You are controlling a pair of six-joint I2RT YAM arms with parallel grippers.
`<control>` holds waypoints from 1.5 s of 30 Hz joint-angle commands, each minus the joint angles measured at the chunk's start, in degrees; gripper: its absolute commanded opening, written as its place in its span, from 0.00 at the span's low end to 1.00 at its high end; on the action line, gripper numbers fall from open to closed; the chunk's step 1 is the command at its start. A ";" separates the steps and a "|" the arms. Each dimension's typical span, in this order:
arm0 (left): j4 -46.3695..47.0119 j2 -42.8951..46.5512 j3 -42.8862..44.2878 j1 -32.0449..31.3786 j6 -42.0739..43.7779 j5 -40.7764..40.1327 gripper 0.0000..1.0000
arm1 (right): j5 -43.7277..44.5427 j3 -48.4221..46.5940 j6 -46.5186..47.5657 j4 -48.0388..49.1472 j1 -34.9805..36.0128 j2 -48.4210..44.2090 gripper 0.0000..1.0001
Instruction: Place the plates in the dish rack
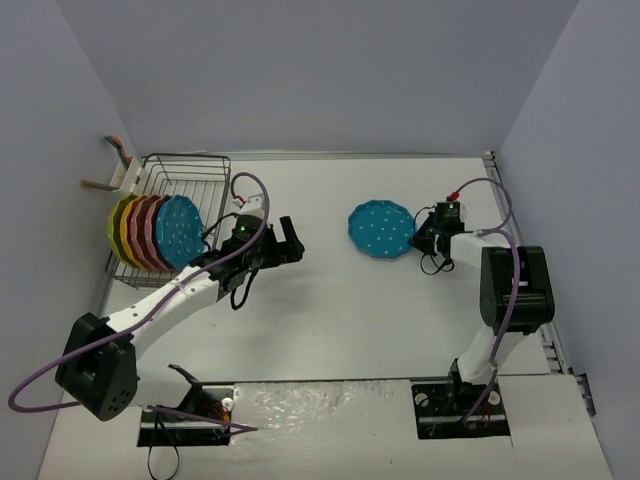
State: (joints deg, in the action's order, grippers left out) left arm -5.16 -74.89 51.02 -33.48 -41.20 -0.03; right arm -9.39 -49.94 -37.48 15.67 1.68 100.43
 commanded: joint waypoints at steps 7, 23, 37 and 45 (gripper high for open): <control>14.90 -7.25 -2.09 -1.96 -12.09 6.36 0.97 | -16.90 3.34 -8.76 9.22 7.49 -5.64 0.00; 22.82 -16.52 -4.79 -1.94 -21.91 8.62 0.97 | -21.90 1.13 -21.07 13.88 11.09 -6.74 0.00; 33.38 -25.88 -1.91 -1.32 -35.18 10.14 0.96 | -24.03 4.07 -25.28 16.83 12.30 -8.43 0.00; 41.39 -28.44 -4.36 -0.61 -41.03 9.14 0.82 | -24.45 5.61 -25.63 16.60 12.47 -9.88 0.00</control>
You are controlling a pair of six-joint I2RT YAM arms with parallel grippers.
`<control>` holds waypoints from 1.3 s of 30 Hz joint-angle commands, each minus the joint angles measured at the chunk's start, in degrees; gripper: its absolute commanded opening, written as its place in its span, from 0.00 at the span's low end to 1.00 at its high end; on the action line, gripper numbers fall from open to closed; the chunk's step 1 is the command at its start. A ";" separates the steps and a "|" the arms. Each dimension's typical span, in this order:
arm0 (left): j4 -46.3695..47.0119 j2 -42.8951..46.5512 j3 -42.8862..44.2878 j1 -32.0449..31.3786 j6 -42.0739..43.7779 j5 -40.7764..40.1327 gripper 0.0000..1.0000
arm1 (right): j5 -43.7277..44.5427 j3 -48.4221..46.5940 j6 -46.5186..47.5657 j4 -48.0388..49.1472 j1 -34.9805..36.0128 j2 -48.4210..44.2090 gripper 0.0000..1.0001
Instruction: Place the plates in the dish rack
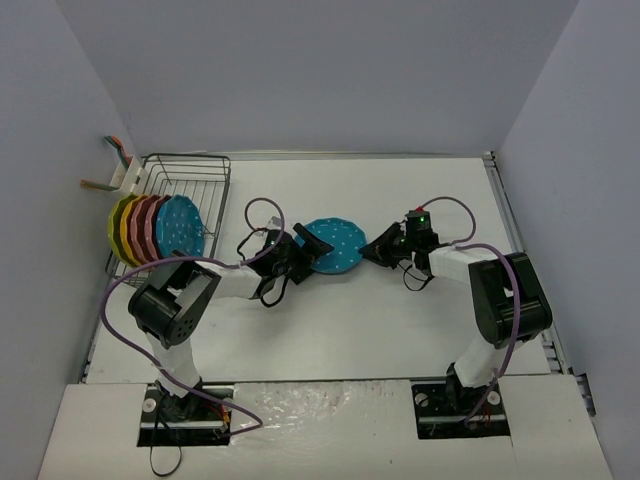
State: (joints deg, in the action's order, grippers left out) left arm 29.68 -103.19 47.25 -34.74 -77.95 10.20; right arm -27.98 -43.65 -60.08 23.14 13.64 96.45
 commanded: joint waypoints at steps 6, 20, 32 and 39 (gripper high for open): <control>11.97 -0.76 -3.48 0.92 -7.24 -2.17 0.49 | -6.36 1.04 -3.64 10.10 0.51 -6.08 0.00; 16.73 3.17 -6.59 1.22 -5.91 -3.25 0.00 | -5.85 3.89 -1.12 8.35 0.51 -8.57 0.09; 5.50 15.54 -3.68 1.25 8.53 -5.05 0.00 | 4.99 -0.28 13.47 -7.76 0.39 -15.23 0.90; -7.68 25.12 1.76 1.30 21.19 -5.37 0.00 | 8.23 -4.54 21.02 -13.78 -1.13 -21.80 0.98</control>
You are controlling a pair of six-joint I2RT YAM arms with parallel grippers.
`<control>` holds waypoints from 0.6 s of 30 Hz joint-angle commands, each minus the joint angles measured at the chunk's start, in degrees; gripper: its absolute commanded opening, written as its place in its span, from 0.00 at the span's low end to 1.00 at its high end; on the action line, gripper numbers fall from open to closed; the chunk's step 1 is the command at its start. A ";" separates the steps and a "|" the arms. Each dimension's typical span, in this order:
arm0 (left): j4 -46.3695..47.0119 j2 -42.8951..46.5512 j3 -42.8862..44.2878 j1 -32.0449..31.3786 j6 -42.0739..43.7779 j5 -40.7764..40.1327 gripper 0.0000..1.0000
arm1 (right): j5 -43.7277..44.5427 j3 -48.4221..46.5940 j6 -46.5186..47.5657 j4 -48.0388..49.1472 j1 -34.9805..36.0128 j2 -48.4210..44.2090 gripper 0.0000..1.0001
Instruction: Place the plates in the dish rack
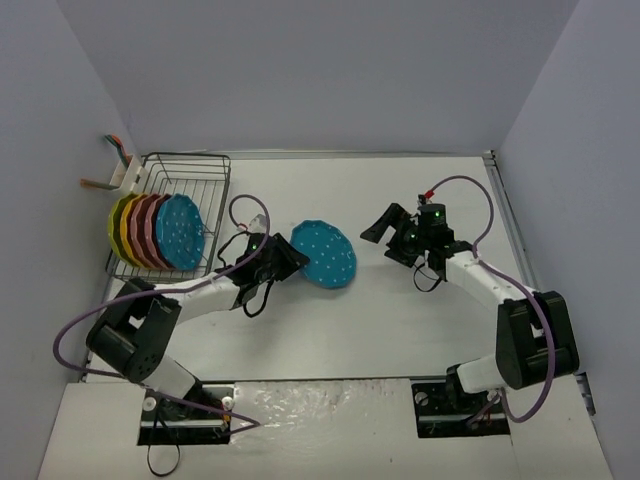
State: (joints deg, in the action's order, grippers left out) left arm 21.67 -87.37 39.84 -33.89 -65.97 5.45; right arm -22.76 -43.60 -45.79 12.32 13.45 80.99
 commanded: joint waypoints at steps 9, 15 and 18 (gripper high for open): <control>-30.63 21.57 25.90 3.08 36.81 -11.54 0.00 | 5.69 -3.55 13.84 -3.35 -2.01 -17.13 1.00; -48.45 23.90 39.57 7.17 55.21 -19.90 0.00 | 6.89 -2.08 16.14 -3.26 -2.10 -18.95 1.00; -52.83 23.38 45.64 11.02 65.38 -21.77 0.00 | 6.80 -1.11 16.19 -3.20 -2.18 -18.47 1.00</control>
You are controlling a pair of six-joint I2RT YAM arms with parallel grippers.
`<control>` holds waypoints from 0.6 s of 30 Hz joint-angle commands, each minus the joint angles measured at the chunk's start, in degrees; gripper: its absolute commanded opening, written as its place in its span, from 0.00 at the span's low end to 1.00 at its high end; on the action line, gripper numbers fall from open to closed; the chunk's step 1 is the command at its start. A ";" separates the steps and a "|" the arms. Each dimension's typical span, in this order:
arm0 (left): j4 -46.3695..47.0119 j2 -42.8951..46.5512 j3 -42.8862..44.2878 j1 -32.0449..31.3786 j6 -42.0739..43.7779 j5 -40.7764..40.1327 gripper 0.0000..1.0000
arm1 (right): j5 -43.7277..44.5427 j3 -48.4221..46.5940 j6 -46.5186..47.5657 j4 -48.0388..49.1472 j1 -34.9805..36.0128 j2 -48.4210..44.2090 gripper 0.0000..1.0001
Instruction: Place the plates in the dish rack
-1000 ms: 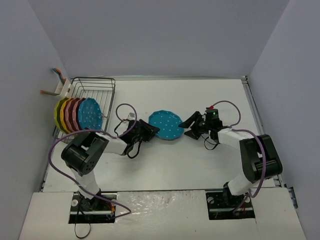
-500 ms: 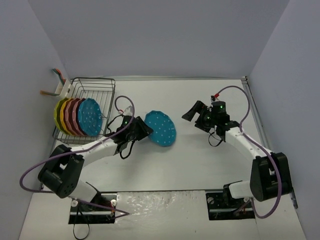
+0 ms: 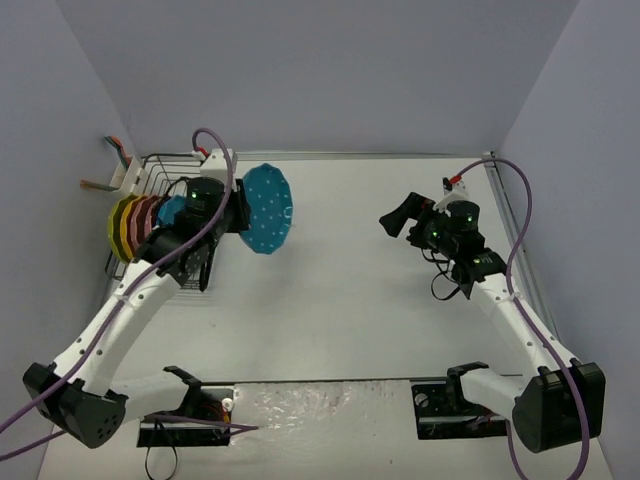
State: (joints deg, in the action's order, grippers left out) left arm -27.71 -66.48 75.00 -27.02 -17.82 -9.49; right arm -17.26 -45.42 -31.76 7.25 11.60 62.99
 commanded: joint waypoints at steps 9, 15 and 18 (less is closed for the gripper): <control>-6.91 -4.14 17.67 13.87 30.86 -9.01 0.00 | 2.29 3.34 1.35 2.85 -0.66 -1.25 1.00; -4.38 -8.83 15.92 18.43 31.00 -8.14 0.00 | 1.79 3.81 1.49 2.73 -1.22 -2.10 1.00; -2.54 -10.82 14.51 19.81 30.01 -5.84 0.00 | 1.65 4.48 1.44 2.77 -1.75 -2.78 1.00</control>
State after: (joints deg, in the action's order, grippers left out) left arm -40.37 -77.90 87.75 -9.05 10.55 -16.19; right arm -15.86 -41.40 -31.18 6.52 10.74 62.56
